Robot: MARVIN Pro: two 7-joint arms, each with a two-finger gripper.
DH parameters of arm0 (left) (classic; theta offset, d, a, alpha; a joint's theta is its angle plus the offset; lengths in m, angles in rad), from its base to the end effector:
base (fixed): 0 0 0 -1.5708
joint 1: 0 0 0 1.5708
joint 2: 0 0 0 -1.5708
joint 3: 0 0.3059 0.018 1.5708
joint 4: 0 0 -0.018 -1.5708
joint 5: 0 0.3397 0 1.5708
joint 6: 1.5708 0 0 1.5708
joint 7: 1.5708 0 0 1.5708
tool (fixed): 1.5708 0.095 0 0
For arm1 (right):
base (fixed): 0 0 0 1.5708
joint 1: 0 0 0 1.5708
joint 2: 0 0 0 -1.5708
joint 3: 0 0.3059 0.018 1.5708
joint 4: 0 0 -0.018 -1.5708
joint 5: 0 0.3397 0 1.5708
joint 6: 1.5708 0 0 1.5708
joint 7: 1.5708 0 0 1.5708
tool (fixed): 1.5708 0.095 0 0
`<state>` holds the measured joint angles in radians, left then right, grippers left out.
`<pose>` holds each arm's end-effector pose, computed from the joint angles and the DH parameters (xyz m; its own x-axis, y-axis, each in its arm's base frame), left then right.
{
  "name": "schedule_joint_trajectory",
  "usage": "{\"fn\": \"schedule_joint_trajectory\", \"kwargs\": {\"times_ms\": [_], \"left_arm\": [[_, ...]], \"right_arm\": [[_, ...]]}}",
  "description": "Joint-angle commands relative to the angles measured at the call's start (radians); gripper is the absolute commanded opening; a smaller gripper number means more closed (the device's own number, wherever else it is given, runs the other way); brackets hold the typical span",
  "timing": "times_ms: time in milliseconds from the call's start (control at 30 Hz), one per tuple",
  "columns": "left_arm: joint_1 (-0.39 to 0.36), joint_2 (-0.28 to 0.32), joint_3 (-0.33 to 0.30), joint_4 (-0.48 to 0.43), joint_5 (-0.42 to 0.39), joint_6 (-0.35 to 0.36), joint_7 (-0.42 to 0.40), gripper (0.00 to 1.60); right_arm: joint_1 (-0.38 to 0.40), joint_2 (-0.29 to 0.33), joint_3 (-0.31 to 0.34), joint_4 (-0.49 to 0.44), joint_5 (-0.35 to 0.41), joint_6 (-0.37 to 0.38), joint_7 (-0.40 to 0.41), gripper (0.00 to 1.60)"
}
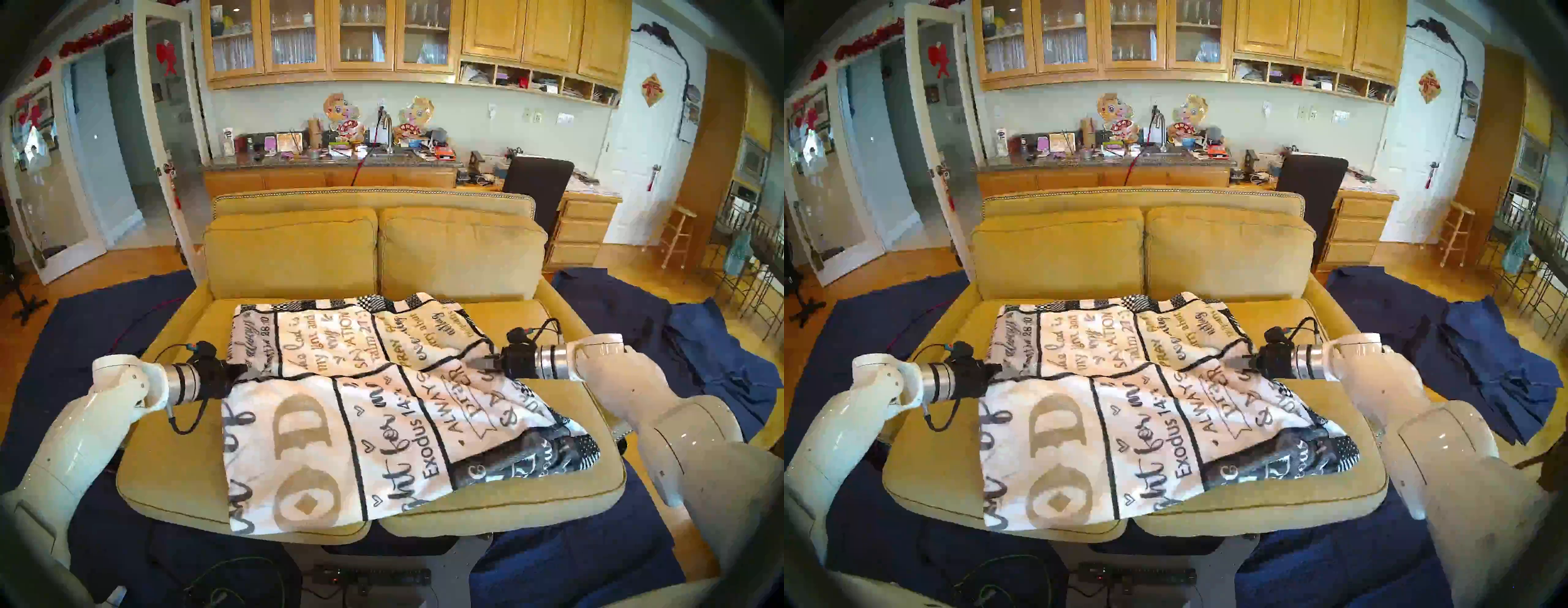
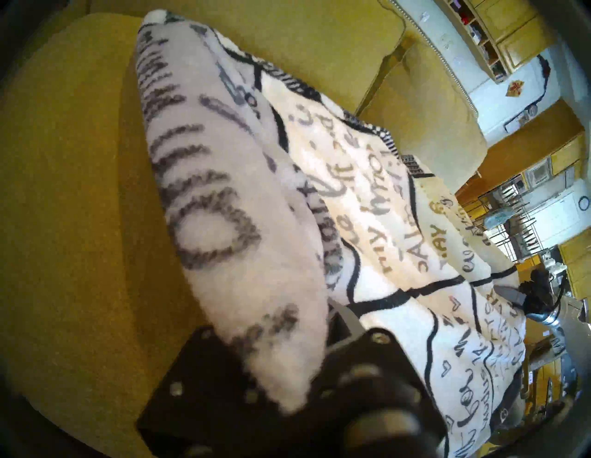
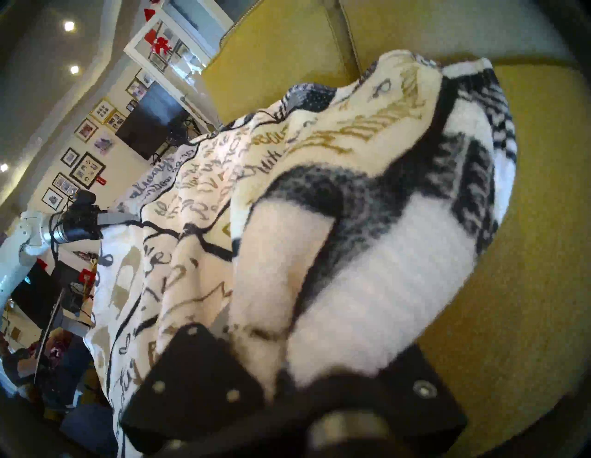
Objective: Fold the blanket in half twice
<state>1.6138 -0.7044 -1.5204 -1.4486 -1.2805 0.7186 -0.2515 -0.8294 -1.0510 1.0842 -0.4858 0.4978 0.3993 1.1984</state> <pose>0.4051 0.2250 -0.3218 0.7407 0.3425 0.5780 -0.0492 -0.8303 0.5551 0.5282 -0.1655 -0.3701 0.7270 0.0437 0.6852 0.5588 -0.6175 -0.5535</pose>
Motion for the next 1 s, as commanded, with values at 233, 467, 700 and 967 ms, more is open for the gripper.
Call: {"fn": "schedule_joint_trajectory", "kwargs": {"times_ms": [233, 467, 700, 967], "left_arm": [[0.022, 0.07, -0.142, -0.116, -0.044, -0.01, -0.013, 0.0], [0.042, 0.089, -0.206, -0.162, -0.059, -0.008, -0.017, 0.0], [0.044, 0.107, -0.277, -0.229, -0.073, -0.009, -0.035, 0.0], [0.046, 0.119, -0.355, -0.355, -0.078, -0.01, -0.06, 0.0]], "right_arm": [[0.071, 0.103, 0.04, -0.116, 0.009, -0.026, 0.04, 0.0], [0.103, 0.14, 0.044, -0.177, -0.004, -0.027, 0.049, 0.0], [0.138, 0.166, 0.057, -0.247, -0.009, -0.026, 0.062, 0.0], [0.178, 0.187, 0.067, -0.337, -0.015, -0.027, 0.082, 0.0]]}}
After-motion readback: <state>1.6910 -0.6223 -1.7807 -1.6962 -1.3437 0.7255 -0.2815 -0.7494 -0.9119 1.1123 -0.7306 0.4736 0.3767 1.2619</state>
